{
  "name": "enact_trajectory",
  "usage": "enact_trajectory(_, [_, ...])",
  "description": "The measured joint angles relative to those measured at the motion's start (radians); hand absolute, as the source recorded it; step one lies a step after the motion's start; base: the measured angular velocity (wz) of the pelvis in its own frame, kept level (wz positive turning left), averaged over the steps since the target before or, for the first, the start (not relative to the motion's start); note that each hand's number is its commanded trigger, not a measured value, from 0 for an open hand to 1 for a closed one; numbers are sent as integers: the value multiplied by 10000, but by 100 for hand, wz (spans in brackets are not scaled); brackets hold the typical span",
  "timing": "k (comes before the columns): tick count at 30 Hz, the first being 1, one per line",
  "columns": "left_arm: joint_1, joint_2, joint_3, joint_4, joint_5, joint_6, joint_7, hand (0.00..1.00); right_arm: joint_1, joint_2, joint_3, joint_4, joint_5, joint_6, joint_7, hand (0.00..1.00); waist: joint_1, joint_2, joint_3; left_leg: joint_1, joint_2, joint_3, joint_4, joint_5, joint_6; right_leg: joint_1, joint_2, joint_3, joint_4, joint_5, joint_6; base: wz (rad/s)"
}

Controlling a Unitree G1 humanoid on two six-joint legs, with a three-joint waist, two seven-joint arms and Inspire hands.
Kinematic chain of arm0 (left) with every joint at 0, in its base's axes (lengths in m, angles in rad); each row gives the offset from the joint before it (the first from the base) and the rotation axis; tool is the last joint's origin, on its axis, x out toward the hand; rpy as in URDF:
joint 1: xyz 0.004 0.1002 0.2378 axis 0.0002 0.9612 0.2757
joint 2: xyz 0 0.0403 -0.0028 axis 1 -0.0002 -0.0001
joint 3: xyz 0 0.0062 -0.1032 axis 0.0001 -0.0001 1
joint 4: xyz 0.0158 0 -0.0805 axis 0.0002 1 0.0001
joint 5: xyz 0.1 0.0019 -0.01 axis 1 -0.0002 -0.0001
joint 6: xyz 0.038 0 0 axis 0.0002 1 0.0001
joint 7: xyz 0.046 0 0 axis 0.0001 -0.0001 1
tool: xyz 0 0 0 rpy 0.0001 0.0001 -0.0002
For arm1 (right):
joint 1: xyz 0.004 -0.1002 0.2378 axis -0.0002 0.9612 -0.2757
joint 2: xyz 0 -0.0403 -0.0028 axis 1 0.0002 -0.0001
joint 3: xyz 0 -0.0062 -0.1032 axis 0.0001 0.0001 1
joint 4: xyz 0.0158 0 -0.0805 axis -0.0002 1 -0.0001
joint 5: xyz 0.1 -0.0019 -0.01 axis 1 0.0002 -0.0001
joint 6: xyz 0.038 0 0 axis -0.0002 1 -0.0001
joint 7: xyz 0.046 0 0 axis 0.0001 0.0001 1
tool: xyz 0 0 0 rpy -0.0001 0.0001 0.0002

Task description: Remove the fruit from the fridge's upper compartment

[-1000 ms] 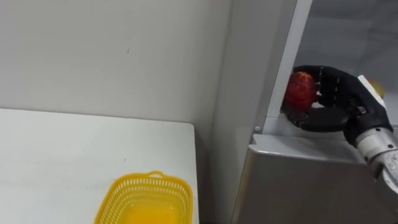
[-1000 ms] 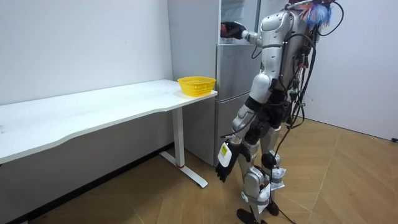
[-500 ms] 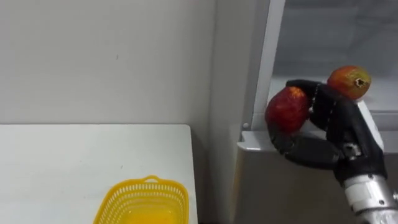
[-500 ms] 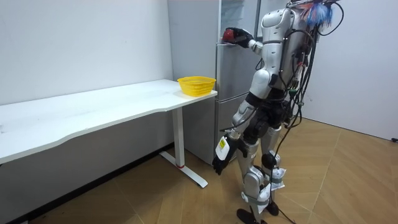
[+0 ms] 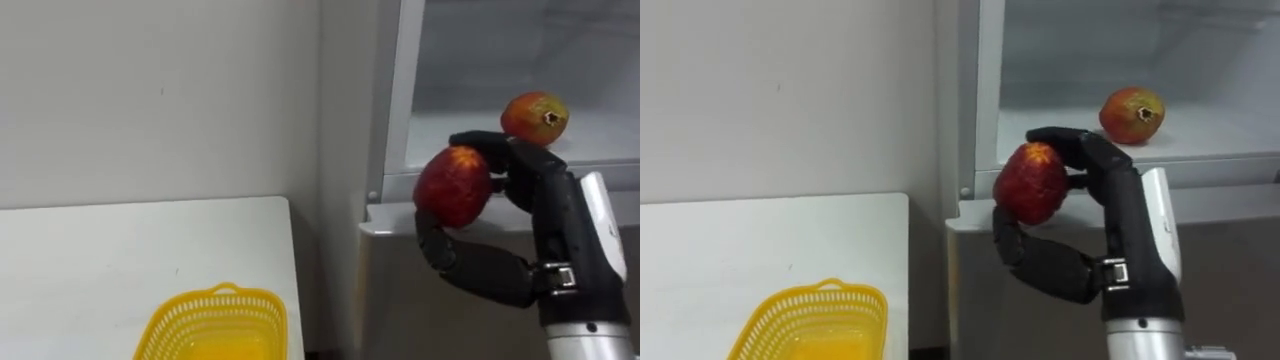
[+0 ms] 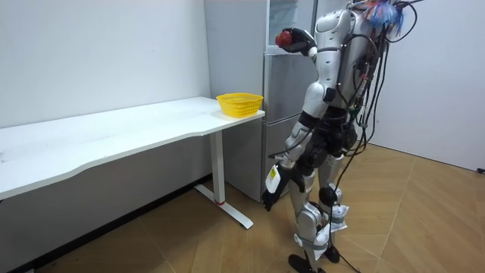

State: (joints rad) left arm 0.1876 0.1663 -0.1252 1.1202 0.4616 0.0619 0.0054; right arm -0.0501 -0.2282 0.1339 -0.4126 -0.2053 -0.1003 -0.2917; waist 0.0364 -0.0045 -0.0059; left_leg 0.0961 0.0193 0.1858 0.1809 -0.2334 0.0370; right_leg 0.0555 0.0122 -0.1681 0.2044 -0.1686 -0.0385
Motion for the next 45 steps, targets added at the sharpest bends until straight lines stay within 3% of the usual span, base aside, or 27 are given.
enact_trajectory(7, [-52, -11, -186, 62, 1, -151, -360, 0, 0, 244, 673, -494, -740, -208, 334, 100, 23, -108, -18, -61, -6, 1, -5, -1, 1, -51, 6, 36, -16, 5, -8, 0])
enact_trajectory(15, [-428, 100, -395, 215, 11, -166, -588, 0, 1, 96, 1433, -497, -1615, -305, 877, 100, 284, -197, -53, -42, -6, -20, -22, 0, 0, -46, 9, 7, -19, 8, -13, 0])
enact_trajectory(21, [-527, 163, -346, 192, 19, -178, -655, 0, -45, -101, 1602, -275, -1816, -322, 1224, 100, 557, -340, -18, -64, -13, -36, -31, 0, 1, -44, 8, 11, -25, 8, -13, 0])
enact_trajectory(25, [-654, 281, -360, 193, 11, -184, -646, 0, -87, -195, 1612, -57, -2011, -321, 1330, 100, 786, -522, 78, -114, -11, -75, -21, 1, -1, -55, 8, -43, -39, 8, -14, 3])
enact_trajectory(30, [-650, 379, -358, 199, 17, -189, -645, 0, -152, -278, 1612, 99, -2390, -318, 1408, 100, 837, -669, 72, -232, -51, -337, -18, 4, 1, -14, -20, -266, -193, 9, -13, 14])
enact_trajectory(36, [-666, 498, -331, 214, 63, -201, -884, 0, -1051, -310, 1697, 797, -2992, -320, 1423, 100, 1098, -712, 91, -213, -60, -382, 4, 22, -16, 22, -26, -301, -232, 8, -11, 3])
enact_trajectory(39, [-710, 522, -334, 225, 52, -193, -1062, 0, -1394, -305, 1773, 1244, -3167, -309, 1436, 100, 1110, -793, 157, -210, -98, -542, 34, 25, -11, 163, -68, -530, -363, 7, -10, 17])
enact_trajectory(45, [-769, 519, -334, 224, 36, -183, -1224, 0, -1933, -314, 2054, 2357, -3497, -271, 1653, 100, 1362, -819, 163, -201, -108, -651, 28, 26, -9, 201, -88, -699, -359, 7, -9, 5])
